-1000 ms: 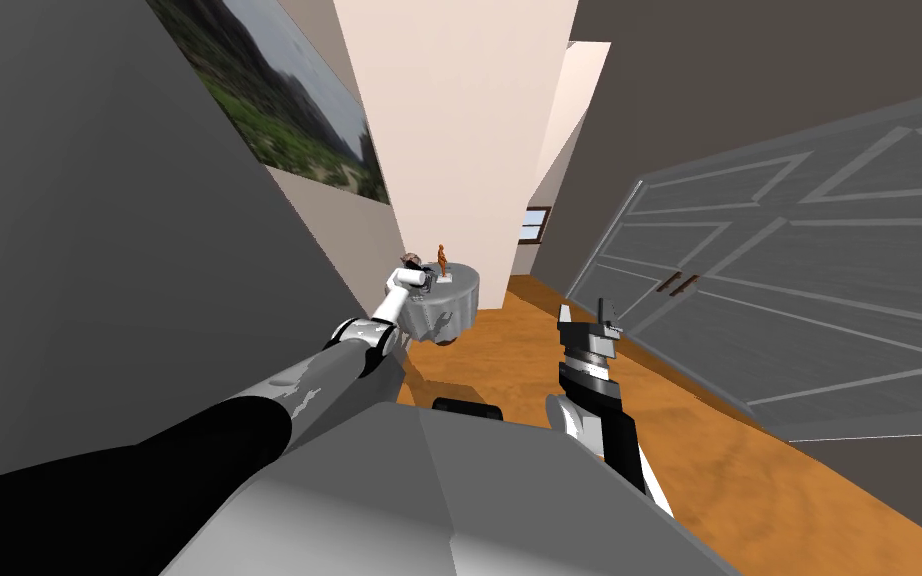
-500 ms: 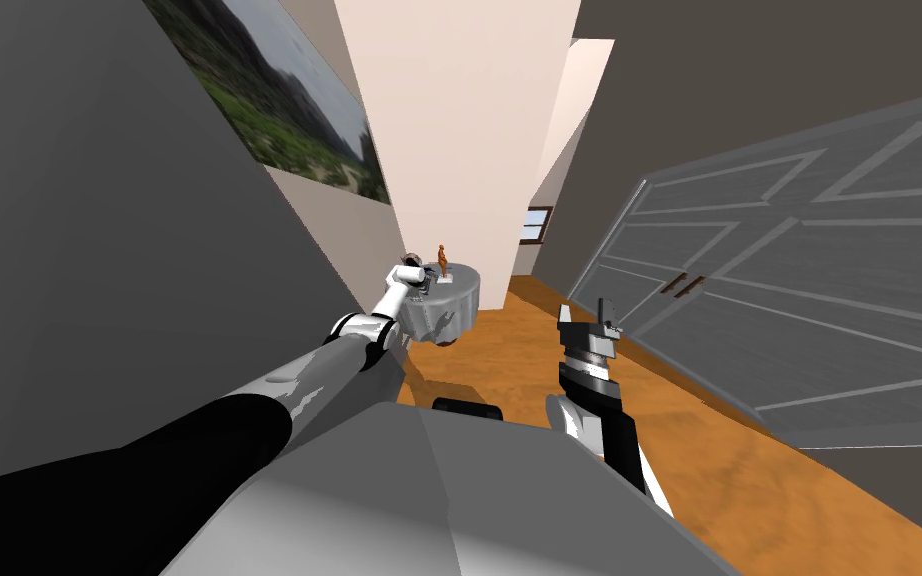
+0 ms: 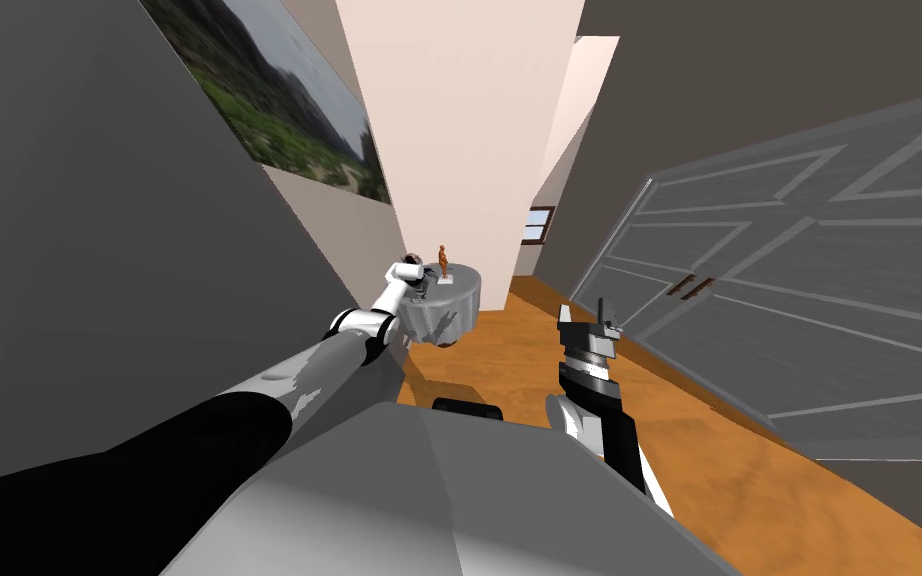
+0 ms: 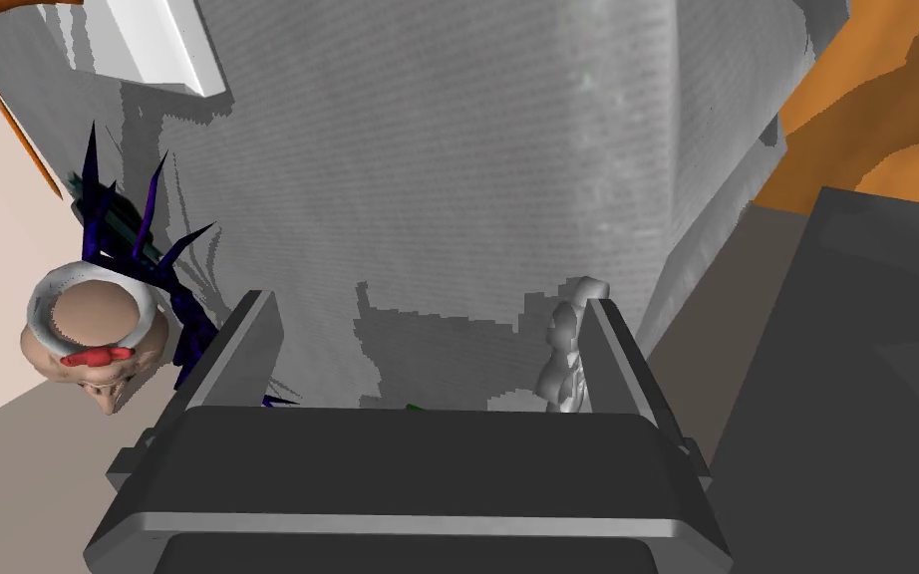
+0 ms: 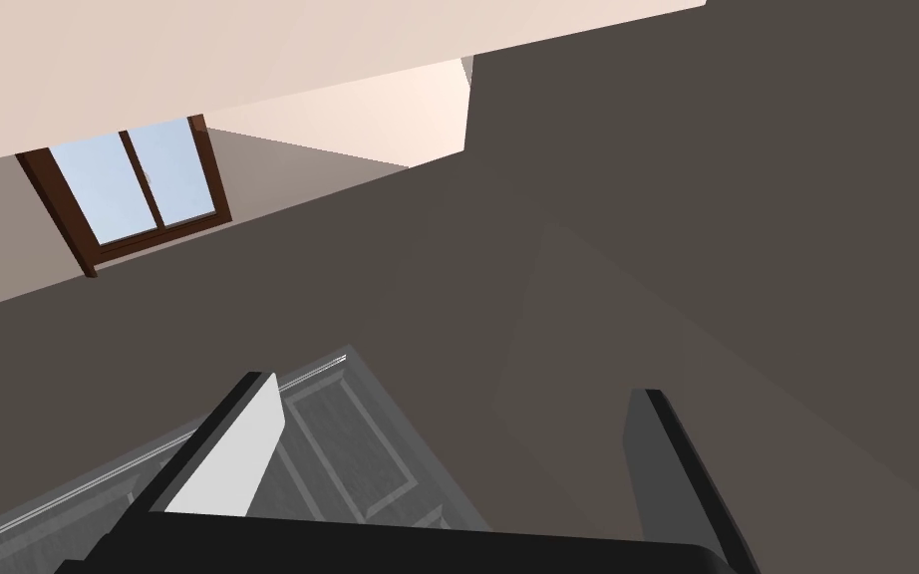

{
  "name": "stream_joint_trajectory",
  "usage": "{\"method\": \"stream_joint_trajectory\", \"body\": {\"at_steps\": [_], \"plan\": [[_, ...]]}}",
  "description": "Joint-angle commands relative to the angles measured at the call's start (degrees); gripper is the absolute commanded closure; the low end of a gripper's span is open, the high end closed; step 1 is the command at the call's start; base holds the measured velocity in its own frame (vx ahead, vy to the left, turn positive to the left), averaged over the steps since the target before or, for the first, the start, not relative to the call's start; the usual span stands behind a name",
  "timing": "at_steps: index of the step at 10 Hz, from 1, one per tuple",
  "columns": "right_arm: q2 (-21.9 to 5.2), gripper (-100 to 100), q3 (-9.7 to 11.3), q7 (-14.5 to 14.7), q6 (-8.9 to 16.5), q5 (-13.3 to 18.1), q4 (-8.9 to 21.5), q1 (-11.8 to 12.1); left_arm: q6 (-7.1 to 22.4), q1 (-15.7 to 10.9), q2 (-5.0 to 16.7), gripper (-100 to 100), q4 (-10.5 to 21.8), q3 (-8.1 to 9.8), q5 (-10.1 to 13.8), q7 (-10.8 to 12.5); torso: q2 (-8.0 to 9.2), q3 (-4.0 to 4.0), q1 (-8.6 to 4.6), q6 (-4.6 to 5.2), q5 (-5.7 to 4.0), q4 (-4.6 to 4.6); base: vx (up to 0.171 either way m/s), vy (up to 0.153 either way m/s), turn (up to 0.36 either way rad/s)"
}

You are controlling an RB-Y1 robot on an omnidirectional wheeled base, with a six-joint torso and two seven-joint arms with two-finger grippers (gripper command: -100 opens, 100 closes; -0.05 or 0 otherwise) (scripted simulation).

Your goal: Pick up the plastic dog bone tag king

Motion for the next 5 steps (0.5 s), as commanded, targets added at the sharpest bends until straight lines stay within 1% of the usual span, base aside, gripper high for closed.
{"method": "stream_joint_trajectory", "body": {"at_steps": [1,2,3,4,5], "plan": [[0.00,0,0.00,0.00,0.00,0.00,0.00,0.00,2.24,-0.93,0.03,-100,1.58,0.14,-0.22,-0.12,0.00,0.00,0.00,0.00,0.00,0.00,0.041,0.002,0.020],[0.00,0,0.00,0.00,0.00,0.00,0.00,0.00,4.37,-2.25,0.27,-100,3.71,0.59,-0.55,-0.40,-0.01,-0.01,0.02,0.01,0.00,-0.01,0.057,0.009,0.032],[0.00,0,0.00,0.00,0.00,0.00,0.00,0.00,5.43,-2.25,0.27,-100,3.93,0.59,-0.55,-0.40,-0.06,-0.04,0.04,0.00,0.01,-0.02,0.053,0.005,0.010],[0.00,0,0.00,0.00,0.00,0.00,0.00,0.00,7.46,-3.41,0.46,-100,5.97,1.03,-0.91,-0.66,-0.06,-0.04,0.03,0.01,0.01,-0.02,0.066,0.010,0.022],[0.00,0,0.00,0.00,0.00,0.00,0.00,0.00,8.42,-3.41,0.46,-100,6.14,1.03,-0.91,-0.66,-0.11,-0.06,0.05,0.01,0.01,-0.03,0.049,0.009,0.015]]}}
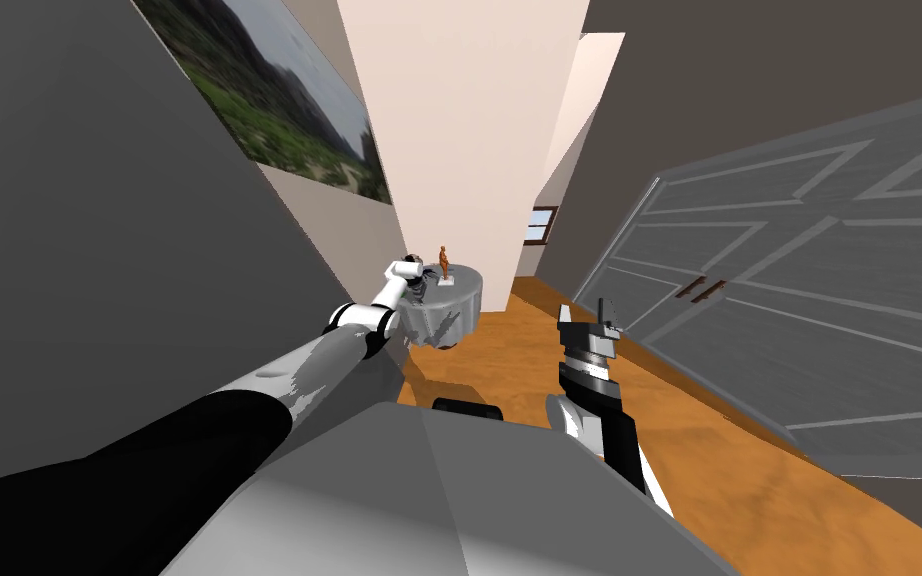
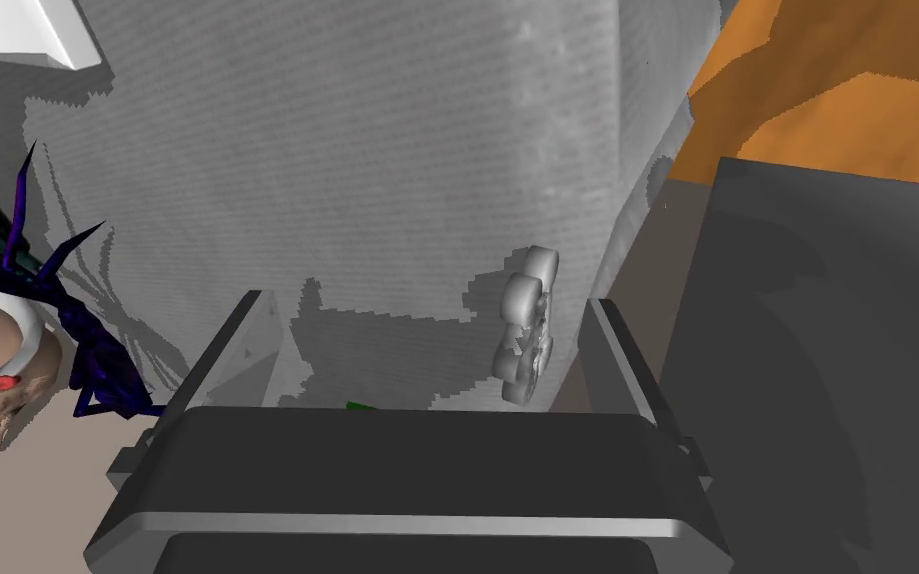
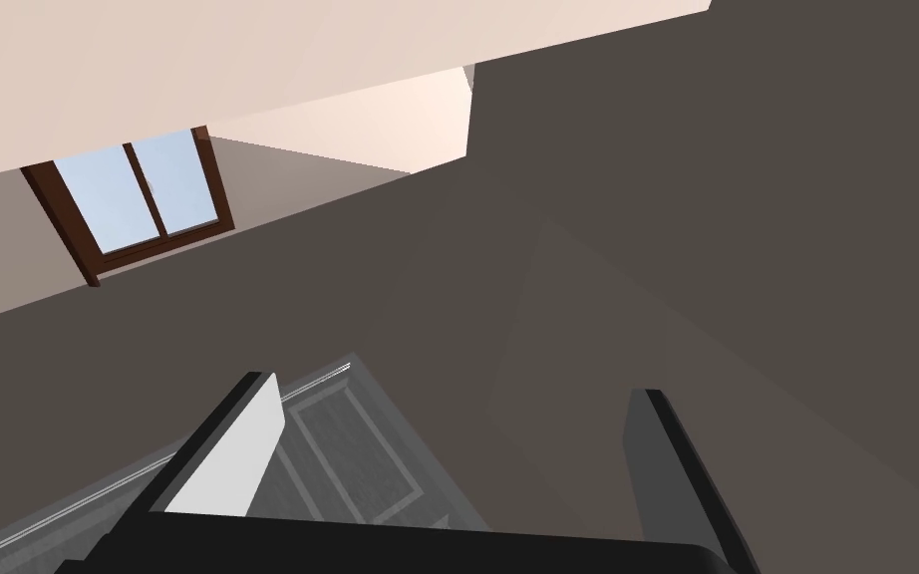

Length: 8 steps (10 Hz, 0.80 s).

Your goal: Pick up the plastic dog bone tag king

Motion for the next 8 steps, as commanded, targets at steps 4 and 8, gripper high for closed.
{"method": "stream_joint_trajectory", "body": {"at_steps": [4,8], "plan": [[0.00,0,0.00,0.00,0.00,0.00,0.00,0.00,6.73,-1.51,0.23,-100,3.27,0.92,-0.89,-0.31,0.00,0.01,0.01,-0.01,0.00,0.01,0.051,0.010,0.018],[0.00,0,0.00,0.00,0.00,0.00,0.00,0.00,12.84,-3.10,0.49,-100,7.84,2.08,-2.13,-0.89,0.00,0.00,0.04,-0.01,0.01,0.00,0.060,0.018,0.018]]}}
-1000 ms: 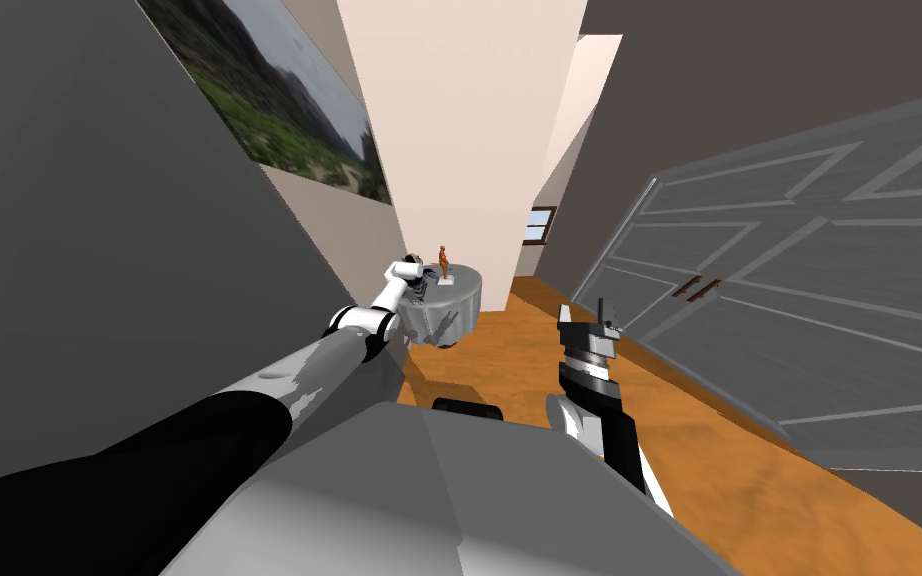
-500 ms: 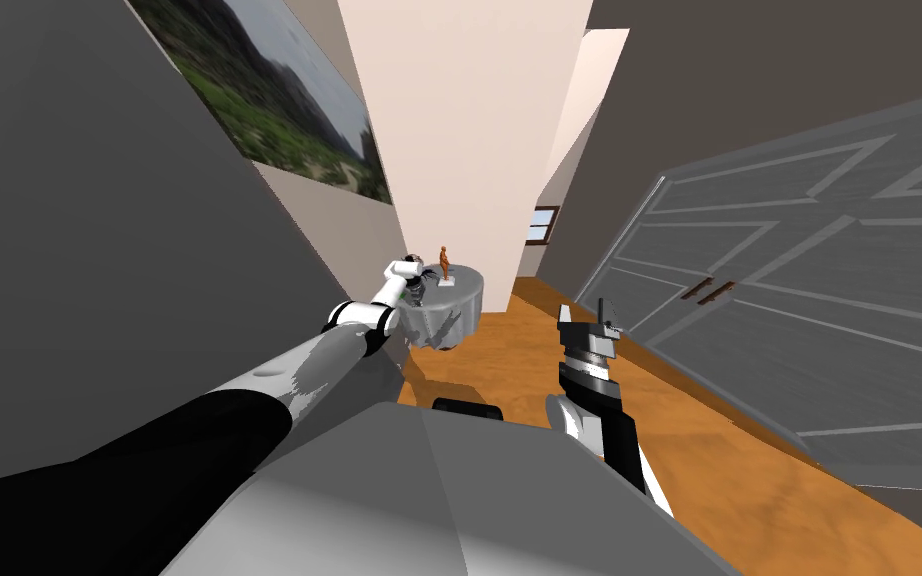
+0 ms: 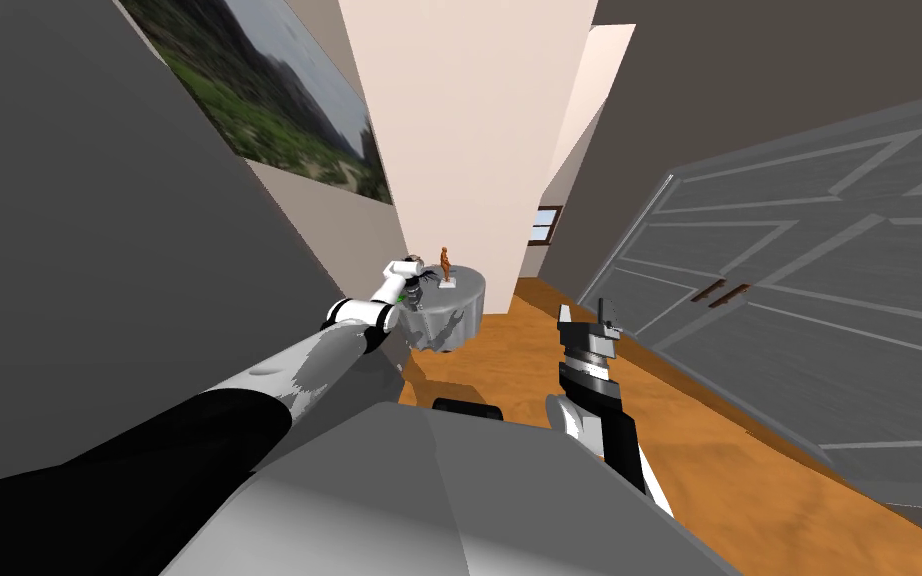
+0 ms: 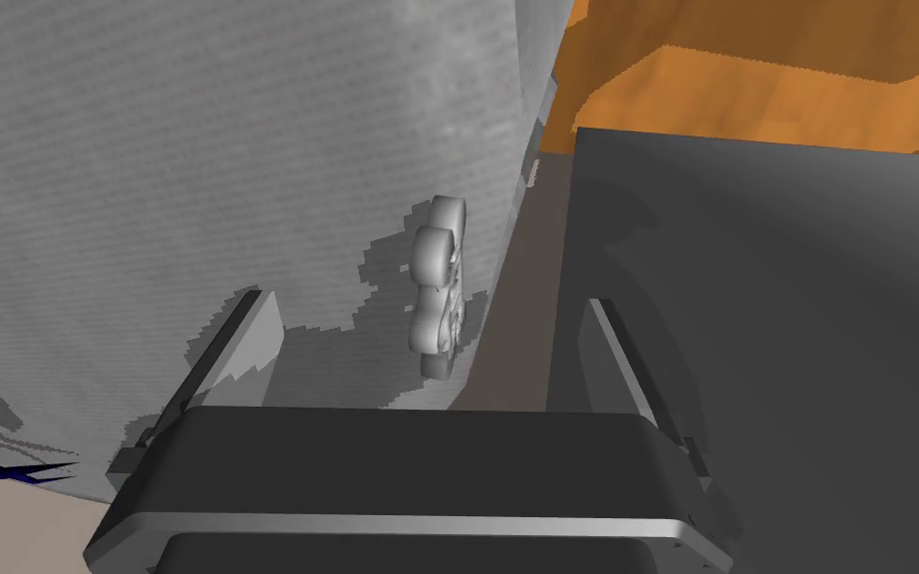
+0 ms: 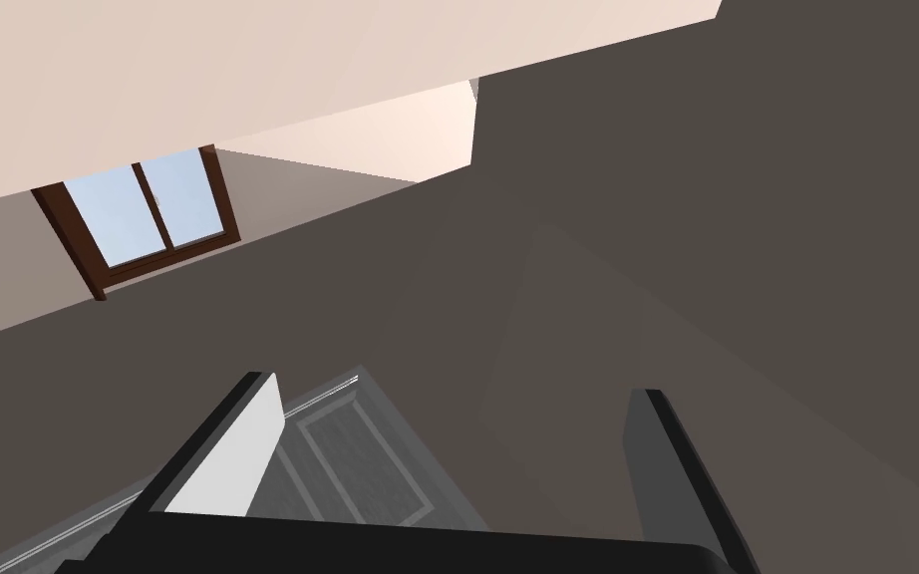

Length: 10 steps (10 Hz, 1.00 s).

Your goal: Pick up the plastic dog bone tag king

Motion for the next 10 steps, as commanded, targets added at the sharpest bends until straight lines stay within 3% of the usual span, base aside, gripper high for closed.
{"method": "stream_joint_trajectory", "body": {"at_steps": [1,6,7,8,9,10], "plan": [[0.00,0,0.00,0.00,0.00,0.00,0.00,0.00,2.85,-0.27,-0.24,-100,1.49,0.45,-0.72,0.07,0.00,0.00,0.00,0.00,0.00,0.00,0.100,0.027,0.018],[0.00,0,0.00,0.00,0.00,0.00,0.00,-0.01,4.47,-0.40,-0.23,-100,2.37,0.79,-1.16,0.04,0.13,0.07,-0.10,0.01,-0.02,0.03,0.036,0.005,0.007],[0.00,0,0.00,0.00,0.00,0.00,0.00,-0.01,4.62,-0.49,-0.22,0,2.57,0.81,-1.20,0.01,0.19,0.10,-0.11,0.02,-0.02,0.03,0.000,0.000,0.000],[0.00,0,0.01,0.00,0.00,0.00,0.00,-0.01,2.73,0.68,-0.74,-100,3.10,0.78,-1.28,0.04,0.24,0.13,-0.13,0.02,-0.03,0.05,0.007,0.004,-0.001],[0.00,0,0.01,0.00,0.00,0.00,0.00,-0.01,1.79,1.26,-1.00,-100,3.37,0.76,-1.33,0.06,0.24,0.13,-0.12,0.02,-0.02,0.05,0.010,0.006,-0.003],[0.00,0,0.00,0.00,0.00,0.00,0.00,-0.01,2.86,0.72,-0.89,-100,2.94,0.75,-1.32,0.17,0.24,0.13,-0.11,0.01,-0.02,0.05,0.000,0.000,0.000]]}}
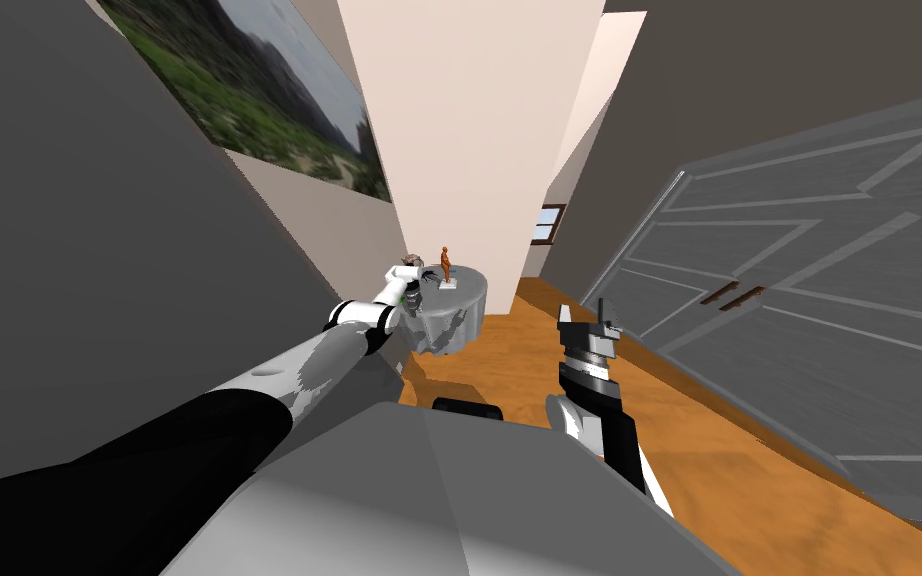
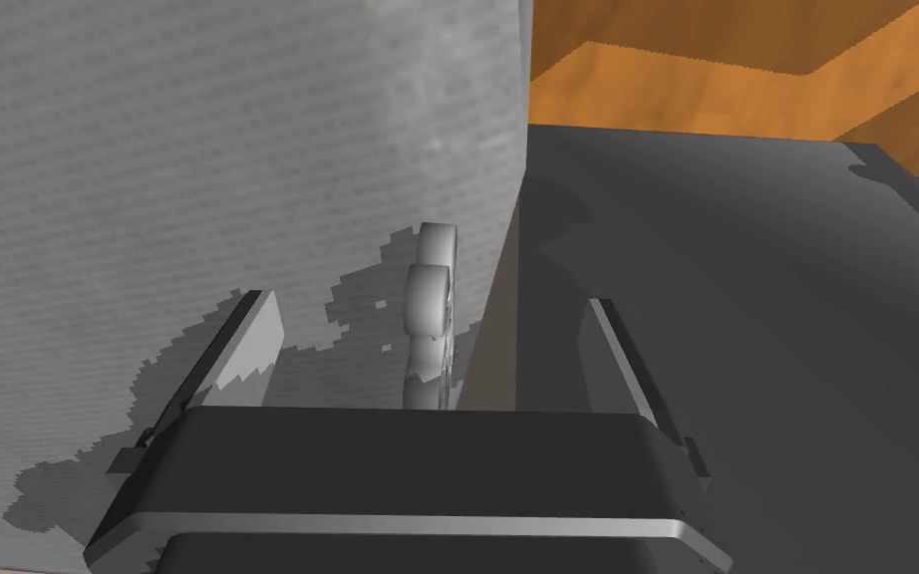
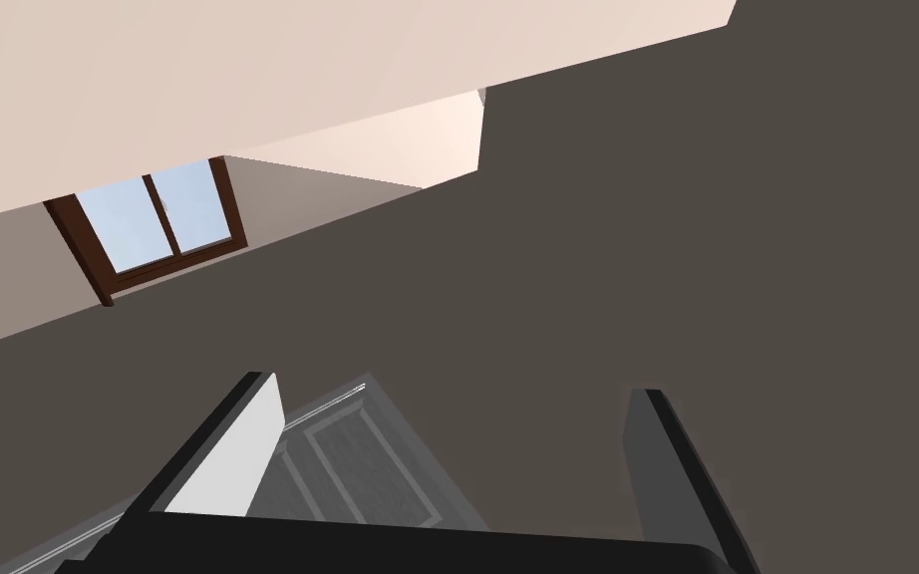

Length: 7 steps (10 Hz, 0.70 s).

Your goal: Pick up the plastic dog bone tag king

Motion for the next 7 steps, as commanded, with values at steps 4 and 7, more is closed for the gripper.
{"method": "stream_joint_trajectory", "body": {"at_steps": [4,7], "plan": [[0.00,0,0.00,0.00,0.00,0.00,0.00,0.00,0.28,-0.03,0.01,100,0.08,0.02,0.04,-0.06,0.01,0.00,-0.01,0.00,0.04,-0.01,0.000,0.000,0.000],[0.00,0,0.00,0.00,0.00,0.00,0.00,0.00,-1.27,0.61,-0.16,100,0.63,0.01,-0.03,-0.14,-0.02,-0.02,0.01,0.01,0.04,-0.02,0.000,0.000,0.000]]}}
